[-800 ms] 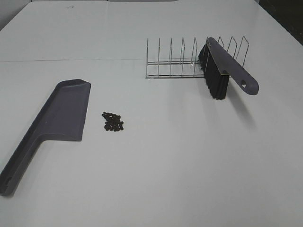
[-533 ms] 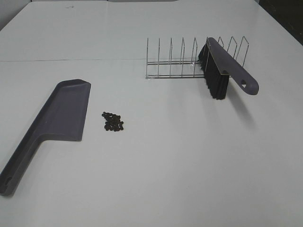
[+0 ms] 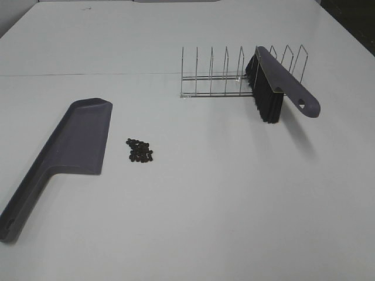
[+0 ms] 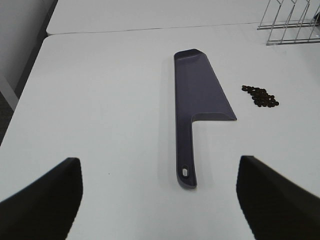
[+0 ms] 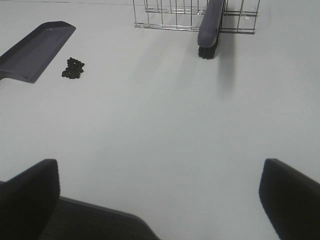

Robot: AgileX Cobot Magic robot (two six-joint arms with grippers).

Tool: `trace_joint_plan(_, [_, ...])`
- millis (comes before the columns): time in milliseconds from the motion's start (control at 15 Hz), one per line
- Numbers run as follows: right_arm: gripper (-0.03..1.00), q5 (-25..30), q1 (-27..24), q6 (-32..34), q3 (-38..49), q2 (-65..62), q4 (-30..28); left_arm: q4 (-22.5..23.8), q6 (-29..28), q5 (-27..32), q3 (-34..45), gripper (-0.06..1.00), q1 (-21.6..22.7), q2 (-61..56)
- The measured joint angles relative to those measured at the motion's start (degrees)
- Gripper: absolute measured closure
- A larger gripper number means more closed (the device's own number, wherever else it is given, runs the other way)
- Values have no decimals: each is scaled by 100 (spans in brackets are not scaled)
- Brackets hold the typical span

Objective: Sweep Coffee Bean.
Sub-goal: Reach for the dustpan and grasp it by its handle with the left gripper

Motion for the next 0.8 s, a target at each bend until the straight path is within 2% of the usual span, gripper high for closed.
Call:
trace_joint_plan(400, [1, 0, 0, 0, 0, 0, 0, 57, -6, 0, 0, 20, 0, 241])
trace_joint_plan(733, [1, 0, 0, 0, 0, 0, 0, 143, -23, -6, 0, 20, 0, 2257])
trace_joint_plan(800, [1, 0, 0, 0, 0, 0, 0, 155, -23, -11, 0, 20, 0, 2951])
